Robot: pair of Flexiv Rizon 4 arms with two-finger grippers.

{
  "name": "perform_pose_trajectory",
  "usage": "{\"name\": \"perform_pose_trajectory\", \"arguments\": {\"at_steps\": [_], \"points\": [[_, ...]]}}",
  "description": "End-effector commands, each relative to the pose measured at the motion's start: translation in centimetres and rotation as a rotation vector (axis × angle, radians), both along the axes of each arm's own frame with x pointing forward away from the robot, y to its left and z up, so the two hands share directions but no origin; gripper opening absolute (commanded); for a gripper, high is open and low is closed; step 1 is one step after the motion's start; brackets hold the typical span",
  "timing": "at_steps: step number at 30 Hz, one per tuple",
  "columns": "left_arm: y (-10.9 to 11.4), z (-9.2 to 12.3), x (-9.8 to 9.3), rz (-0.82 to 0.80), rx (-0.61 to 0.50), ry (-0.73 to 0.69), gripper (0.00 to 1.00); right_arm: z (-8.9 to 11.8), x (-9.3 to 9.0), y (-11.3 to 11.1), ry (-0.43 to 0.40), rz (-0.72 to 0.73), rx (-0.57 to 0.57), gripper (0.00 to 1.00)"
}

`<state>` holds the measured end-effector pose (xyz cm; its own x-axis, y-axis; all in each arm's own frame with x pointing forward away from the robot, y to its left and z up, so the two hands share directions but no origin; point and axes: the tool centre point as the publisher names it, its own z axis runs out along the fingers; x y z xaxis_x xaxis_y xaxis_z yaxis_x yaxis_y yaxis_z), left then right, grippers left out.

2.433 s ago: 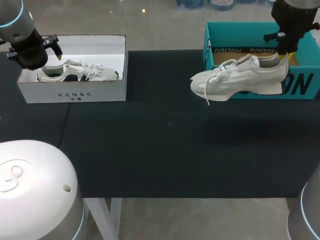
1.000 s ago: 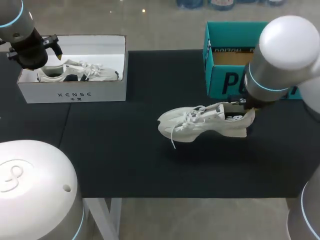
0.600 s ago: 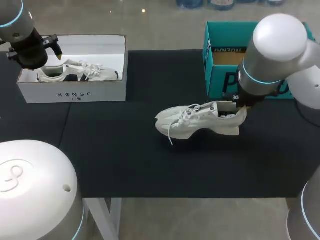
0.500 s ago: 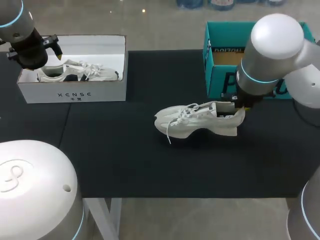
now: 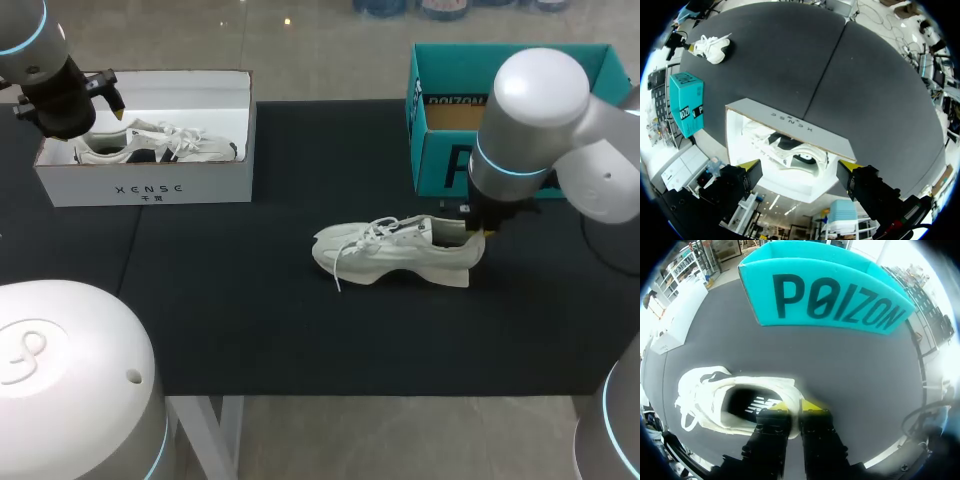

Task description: Take the shoe out of the shoebox, open the shoe tongue, remove and reinsert the insole, then place the shoe into the shoebox

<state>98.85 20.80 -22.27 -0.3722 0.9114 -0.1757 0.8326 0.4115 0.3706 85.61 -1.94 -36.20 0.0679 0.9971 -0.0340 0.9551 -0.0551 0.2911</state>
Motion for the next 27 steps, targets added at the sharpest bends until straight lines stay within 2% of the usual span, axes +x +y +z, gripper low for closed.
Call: {"name": "perform_pose_trajectory", "arguments": {"at_steps": [1,2,8,11,13,17,19,21,24,25,27], "points": [[0.0,0.0,0.0,-0.001,0.001,0.000,1.00,-1.3,0.1,0.3,-0.001,-0.001,0.002,0.67],[0.0,0.0,0.0,-0.001,0.001,0.000,1.00,-0.8,0.1,0.2,-0.007,-0.002,0.003,1.00],[0.0,0.0,0.0,-0.001,0.001,0.000,1.00,2.9,-0.4,-0.3,-0.025,0.043,0.042,1.00],[0.0,0.0,0.0,-0.001,0.001,0.000,1.00,5.1,-0.9,-0.2,-0.002,0.159,0.103,1.00],[0.0,0.0,0.0,-0.001,0.001,0.000,1.00,6.5,-1.4,0.2,0.018,0.333,0.191,1.00],[0.0,0.0,0.0,-0.001,0.001,0.000,1.00,8.2,-2.0,-0.1,0.001,0.554,0.267,1.00],[0.0,0.0,0.0,-0.001,0.001,0.000,1.00,8.7,-2.4,-0.5,-0.013,0.733,0.295,1.00],[0.0,0.0,0.0,-0.001,0.001,0.000,1.00,8.9,-3.5,-0.4,-0.016,1.000,0.272,1.00],[0.0,0.0,0.0,-0.001,0.001,0.000,1.00,9.6,-6.5,-0.2,-0.045,1.435,0.377,1.00],[0.0,0.0,0.0,-0.001,0.001,0.000,1.00,10.0,-7.3,-0.3,-0.075,1.486,0.433,1.00],[0.0,0.0,0.0,-0.001,0.001,0.000,1.00,10.3,-7.4,-0.5,-0.099,1.482,0.433,1.00]]}}
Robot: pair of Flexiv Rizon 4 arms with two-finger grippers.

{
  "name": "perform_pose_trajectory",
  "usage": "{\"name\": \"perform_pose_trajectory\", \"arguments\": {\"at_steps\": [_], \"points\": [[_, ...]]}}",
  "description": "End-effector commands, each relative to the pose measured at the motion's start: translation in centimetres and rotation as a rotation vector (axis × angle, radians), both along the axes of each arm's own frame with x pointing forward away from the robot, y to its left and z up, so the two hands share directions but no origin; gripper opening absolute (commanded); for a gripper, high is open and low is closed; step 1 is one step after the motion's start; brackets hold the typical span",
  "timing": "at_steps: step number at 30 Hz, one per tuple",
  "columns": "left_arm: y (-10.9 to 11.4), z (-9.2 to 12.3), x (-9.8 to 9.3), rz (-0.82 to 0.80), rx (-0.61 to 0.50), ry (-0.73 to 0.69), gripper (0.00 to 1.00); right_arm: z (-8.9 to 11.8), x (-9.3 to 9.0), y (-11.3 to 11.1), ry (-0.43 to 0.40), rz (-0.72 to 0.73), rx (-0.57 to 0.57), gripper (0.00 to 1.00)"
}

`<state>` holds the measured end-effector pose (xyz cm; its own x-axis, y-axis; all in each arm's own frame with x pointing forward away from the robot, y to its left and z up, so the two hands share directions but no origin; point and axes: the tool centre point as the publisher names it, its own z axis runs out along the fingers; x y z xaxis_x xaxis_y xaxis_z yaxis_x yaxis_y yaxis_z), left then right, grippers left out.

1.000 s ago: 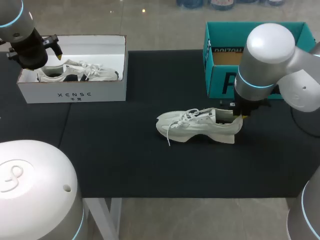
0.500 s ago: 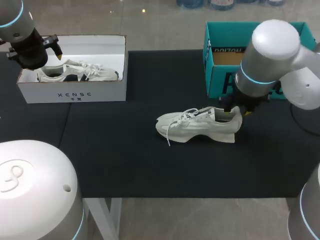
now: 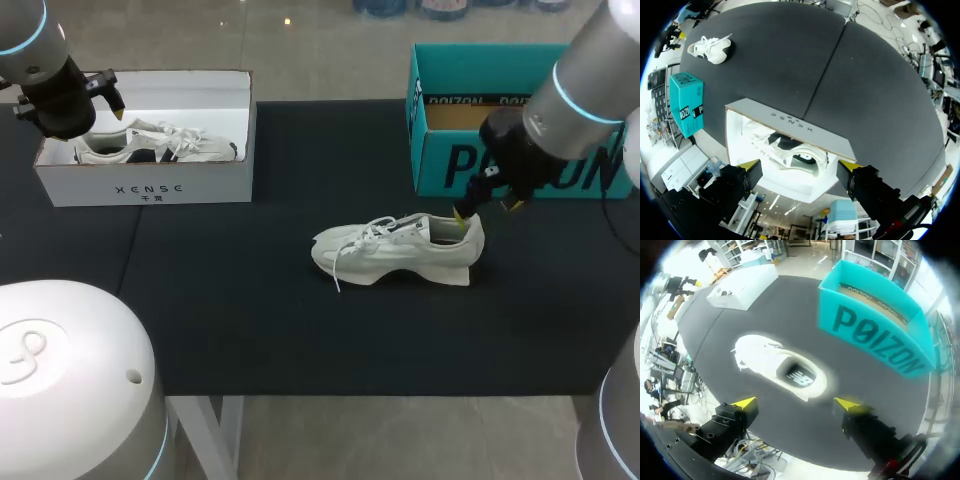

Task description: Take the shoe out of the shoebox, open the shoe tongue, remove and reinsert the insole, then place the shoe into the shoebox

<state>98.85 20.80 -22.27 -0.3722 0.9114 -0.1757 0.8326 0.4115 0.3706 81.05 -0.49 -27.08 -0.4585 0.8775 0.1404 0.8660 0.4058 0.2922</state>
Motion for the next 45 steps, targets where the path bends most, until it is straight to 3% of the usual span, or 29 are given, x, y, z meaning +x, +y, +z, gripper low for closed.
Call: {"name": "perform_pose_trajectory", "arguments": {"at_steps": [1,20,26,28,34,36,38,45], "points": [[0.0,0.0,0.0,-0.001,0.001,0.000,1.00,1.2,-2.8,-1.9,-0.123,0.920,0.310,1.00],[0.0,0.0,0.0,-0.001,0.001,0.000,1.00,1.2,-2.8,-1.9,-0.123,0.920,0.310,1.00],[0.0,0.0,0.0,-0.001,0.001,0.000,1.00,1.1,-4.0,-4.4,-0.222,1.108,0.252,1.00],[0.0,0.0,0.0,-0.001,0.001,0.000,1.00,0.9,-4.4,-5.1,-0.224,1.139,0.172,1.00],[0.0,0.0,0.0,-0.001,0.001,0.000,1.00,0.2,-4.9,-6.9,-0.293,1.145,0.183,1.00],[0.0,0.0,0.0,-0.001,0.001,0.000,1.00,-0.1,-4.9,-7.0,-0.266,1.110,0.182,1.00],[0.0,0.0,0.0,-0.001,0.001,0.000,1.00,-0.2,-4.7,-7.0,-0.183,1.056,0.148,1.00],[0.0,0.0,0.0,-0.001,0.001,0.000,1.00,-0.2,-4.7,-7.0,-0.183,1.056,0.148,1.00]]}}
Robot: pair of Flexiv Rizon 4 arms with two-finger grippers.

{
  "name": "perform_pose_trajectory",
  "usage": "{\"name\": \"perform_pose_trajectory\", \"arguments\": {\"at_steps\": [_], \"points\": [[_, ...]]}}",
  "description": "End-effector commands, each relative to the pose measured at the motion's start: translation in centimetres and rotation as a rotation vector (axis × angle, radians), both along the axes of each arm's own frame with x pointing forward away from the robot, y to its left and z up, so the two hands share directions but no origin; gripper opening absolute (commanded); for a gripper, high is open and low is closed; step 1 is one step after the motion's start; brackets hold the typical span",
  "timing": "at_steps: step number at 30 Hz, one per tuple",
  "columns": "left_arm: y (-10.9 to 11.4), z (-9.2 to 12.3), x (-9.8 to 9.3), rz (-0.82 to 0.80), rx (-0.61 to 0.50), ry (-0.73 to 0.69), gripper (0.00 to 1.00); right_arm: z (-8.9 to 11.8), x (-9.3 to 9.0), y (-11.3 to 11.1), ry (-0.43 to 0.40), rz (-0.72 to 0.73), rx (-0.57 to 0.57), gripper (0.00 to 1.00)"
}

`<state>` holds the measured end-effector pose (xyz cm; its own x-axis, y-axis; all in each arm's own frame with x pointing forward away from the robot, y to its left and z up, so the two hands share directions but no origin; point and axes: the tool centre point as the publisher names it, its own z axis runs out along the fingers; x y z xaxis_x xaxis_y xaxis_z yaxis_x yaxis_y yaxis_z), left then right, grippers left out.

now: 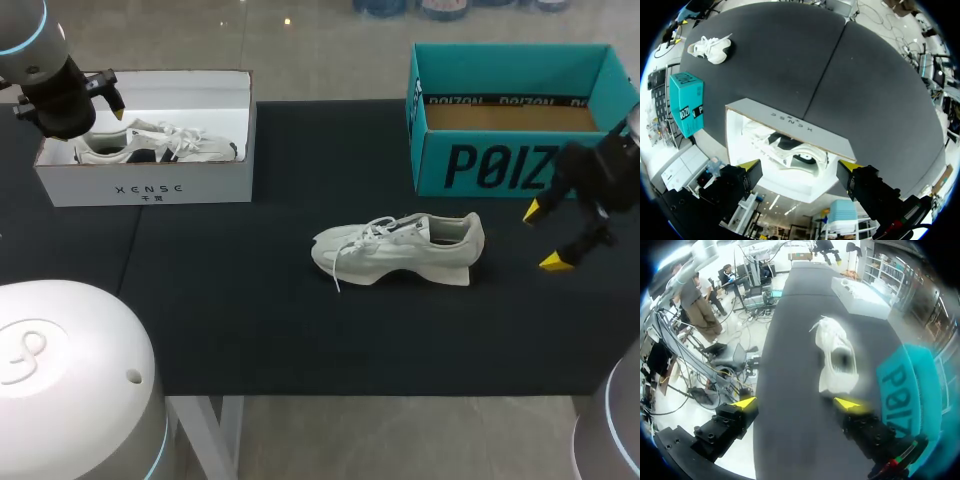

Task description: Take the shoe out of the shoebox, open the shoe tongue, remove and reinsert the insole, then place the shoe into the shoebox

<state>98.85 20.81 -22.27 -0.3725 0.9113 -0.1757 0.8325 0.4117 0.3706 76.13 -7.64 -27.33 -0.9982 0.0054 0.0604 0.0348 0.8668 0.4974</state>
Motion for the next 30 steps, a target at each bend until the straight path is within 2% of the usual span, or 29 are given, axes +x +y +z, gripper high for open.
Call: {"name": "perform_pose_trajectory", "arguments": {"at_steps": [1,20,24,25,28,30], "points": [[0.0,0.0,0.0,-0.001,0.001,0.000,1.00,0.1,0.2,0.2,0.004,0.000,-0.009,1.00],[0.0,0.0,0.0,-0.001,0.001,0.000,1.00,0.1,0.2,0.2,0.004,0.000,-0.009,1.00],[0.0,0.0,0.0,-0.001,0.001,0.000,1.00,0.4,0.2,0.8,0.014,-0.015,0.051,1.00],[0.0,0.0,0.0,-0.001,0.001,0.000,1.00,0.4,0.5,0.5,0.016,-0.020,0.072,1.00],[0.0,0.0,0.0,-0.001,0.001,0.000,1.00,0.1,1.5,-1.1,0.018,-0.020,0.239,1.00],[0.0,0.0,0.0,-0.001,0.001,0.000,1.00,-0.2,1.9,-2.0,0.003,-0.040,0.265,1.00]]}}
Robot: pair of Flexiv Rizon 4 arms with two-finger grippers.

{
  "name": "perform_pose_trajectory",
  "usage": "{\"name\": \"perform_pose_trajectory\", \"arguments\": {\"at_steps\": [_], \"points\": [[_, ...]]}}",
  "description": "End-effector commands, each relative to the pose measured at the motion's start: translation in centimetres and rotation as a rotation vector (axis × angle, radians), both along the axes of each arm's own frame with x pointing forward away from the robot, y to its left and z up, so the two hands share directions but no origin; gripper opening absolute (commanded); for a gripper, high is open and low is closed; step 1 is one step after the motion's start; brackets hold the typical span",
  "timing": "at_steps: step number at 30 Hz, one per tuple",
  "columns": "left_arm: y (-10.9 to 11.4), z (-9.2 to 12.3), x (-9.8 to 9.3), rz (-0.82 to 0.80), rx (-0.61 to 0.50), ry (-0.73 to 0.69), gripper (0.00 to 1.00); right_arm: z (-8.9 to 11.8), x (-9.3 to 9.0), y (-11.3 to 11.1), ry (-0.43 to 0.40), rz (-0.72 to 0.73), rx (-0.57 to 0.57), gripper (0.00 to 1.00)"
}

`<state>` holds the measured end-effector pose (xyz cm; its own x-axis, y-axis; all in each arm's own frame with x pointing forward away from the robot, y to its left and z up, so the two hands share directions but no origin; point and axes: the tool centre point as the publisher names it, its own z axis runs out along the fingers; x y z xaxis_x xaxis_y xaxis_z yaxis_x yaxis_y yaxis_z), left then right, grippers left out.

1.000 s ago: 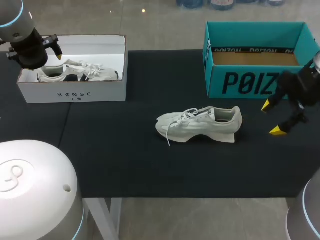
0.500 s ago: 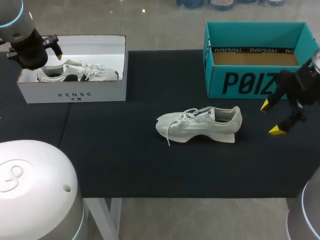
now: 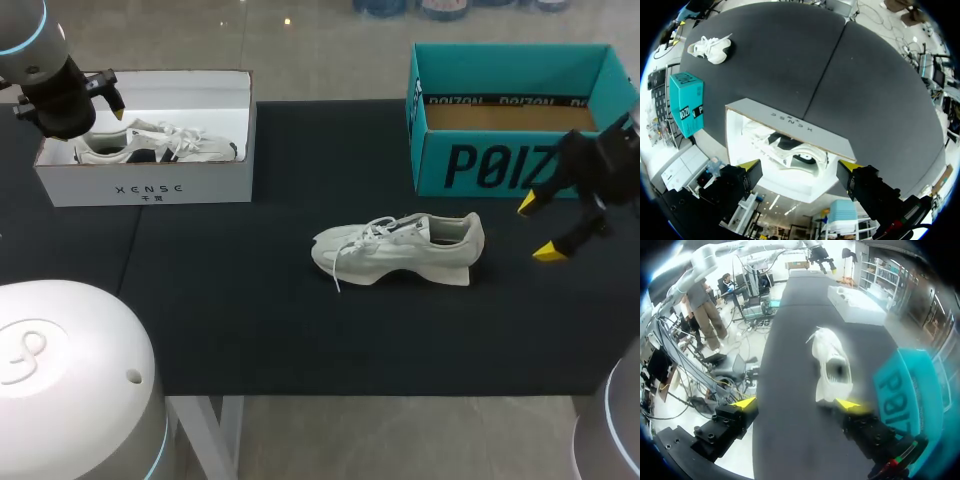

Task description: Take the shoe out of the shoebox, open the shoe tongue, remove and reinsert the insole, then place the shoe into the shoebox

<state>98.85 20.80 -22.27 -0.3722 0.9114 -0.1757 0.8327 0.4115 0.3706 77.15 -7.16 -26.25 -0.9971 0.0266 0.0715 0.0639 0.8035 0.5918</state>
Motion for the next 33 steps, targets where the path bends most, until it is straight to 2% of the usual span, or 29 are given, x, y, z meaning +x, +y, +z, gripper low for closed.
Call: {"name": "perform_pose_trajectory", "arguments": {"at_steps": [1,2,7,11,16,26,33], "points": [[0.0,0.0,0.0,-0.001,0.001,0.000,1.00,-1.4,1.0,-3.1,-0.026,-0.014,0.165,1.00],[0.0,0.0,0.0,-0.001,0.001,0.000,1.00,-1.6,1.1,-3.4,-0.035,-0.023,0.171,1.00],[0.0,0.0,0.0,-0.001,0.001,0.000,1.00,-3.6,2.1,-5.9,-0.043,-0.039,0.341,1.00],[0.0,0.0,0.0,-0.001,0.001,0.000,1.00,-4.8,2.6,-7.0,-0.066,-0.034,0.407,1.00],[0.0,0.0,0.0,-0.001,0.001,0.000,1.00,-6.2,3.2,-7.5,-0.083,-0.037,0.415,1.00],[0.0,0.0,0.0,-0.001,0.001,0.000,1.00,-8.4,4.5,-7.1,-0.134,-0.037,0.395,1.00],[0.0,0.0,0.0,-0.001,0.001,0.000,1.00,-10.7,6.4,-8.0,-0.129,-0.072,0.392,1.00]]}}
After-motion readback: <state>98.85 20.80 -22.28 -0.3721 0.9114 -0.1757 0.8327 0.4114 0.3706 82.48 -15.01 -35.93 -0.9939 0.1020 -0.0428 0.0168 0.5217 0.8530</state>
